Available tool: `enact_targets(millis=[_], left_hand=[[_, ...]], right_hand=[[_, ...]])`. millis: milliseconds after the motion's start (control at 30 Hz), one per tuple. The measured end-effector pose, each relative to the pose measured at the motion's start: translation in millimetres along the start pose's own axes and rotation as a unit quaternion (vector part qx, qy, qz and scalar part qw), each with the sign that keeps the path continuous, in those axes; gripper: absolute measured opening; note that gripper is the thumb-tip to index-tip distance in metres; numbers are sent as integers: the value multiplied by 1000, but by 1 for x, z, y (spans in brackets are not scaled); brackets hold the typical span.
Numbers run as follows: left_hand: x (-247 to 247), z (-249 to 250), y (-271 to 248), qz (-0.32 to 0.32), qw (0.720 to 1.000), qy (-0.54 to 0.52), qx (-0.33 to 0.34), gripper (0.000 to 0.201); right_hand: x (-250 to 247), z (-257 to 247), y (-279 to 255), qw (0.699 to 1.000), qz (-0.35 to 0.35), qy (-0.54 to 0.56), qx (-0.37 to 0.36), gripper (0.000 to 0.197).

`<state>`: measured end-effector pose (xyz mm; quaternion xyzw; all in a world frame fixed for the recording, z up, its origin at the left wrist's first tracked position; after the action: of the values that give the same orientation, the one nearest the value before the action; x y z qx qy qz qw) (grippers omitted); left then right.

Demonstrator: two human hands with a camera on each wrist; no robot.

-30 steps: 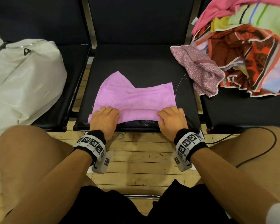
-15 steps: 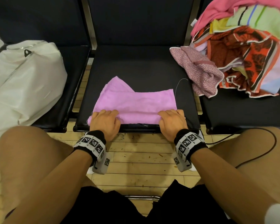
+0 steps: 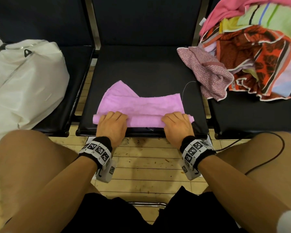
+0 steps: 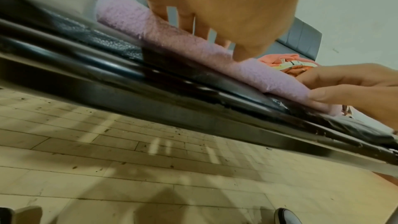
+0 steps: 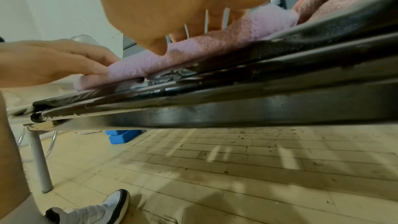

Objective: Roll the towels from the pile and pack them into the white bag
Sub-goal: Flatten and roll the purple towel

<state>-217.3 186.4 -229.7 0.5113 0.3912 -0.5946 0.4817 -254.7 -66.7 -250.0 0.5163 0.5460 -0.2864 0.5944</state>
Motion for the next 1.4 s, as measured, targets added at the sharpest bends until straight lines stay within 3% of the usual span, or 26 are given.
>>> enact_targets(millis=[133,333,467,600,800,933,1067,1167,1400], left_hand=[[4,-1,-5,-20,1000,6,8,45],[1,0,1,-11,1000,12,-16,35],[-3,2,-1,-26,999,4,-23,43],[-2,1,-1,-42,999,0,-26,45],[1,3,0,32,999,34,-16,25],[2,3,1,24,998,54,-7,19],[4,2,-2,19,999,25,-6,37],[5,0,-1,7,1000,25,-5,39],[-3,3,1,-17,999,35,-35,39]], right_hand=[[-3,-3,-3,999,-19,26,18,31],[0,-2,1,999,-26,-9,26,25],[-5,-2,3,998,-59,7,37,30],[-8,0,3,997,-40,48,50,29],[-2,4,2,999,5,-17,30,17],[-3,2,1,999,-7,-27,33,20],[-8,-3,0,998,-38,-8,45,34],[-7,-2,2,997,-53,-11,55,37],[-14,0,9,991,-101,14,81,21]])
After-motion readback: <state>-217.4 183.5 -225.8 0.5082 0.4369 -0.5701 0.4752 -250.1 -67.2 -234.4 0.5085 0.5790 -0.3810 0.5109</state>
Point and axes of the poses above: each hand's wrist, its own y-axis towards the middle knuckle, its own x-axis out of the palm, z = x × y, the point moved 1 cm from there along y, towards the middle knuckle, and after that the axes turned 7 degrees about -x, right-handed, at the moved point
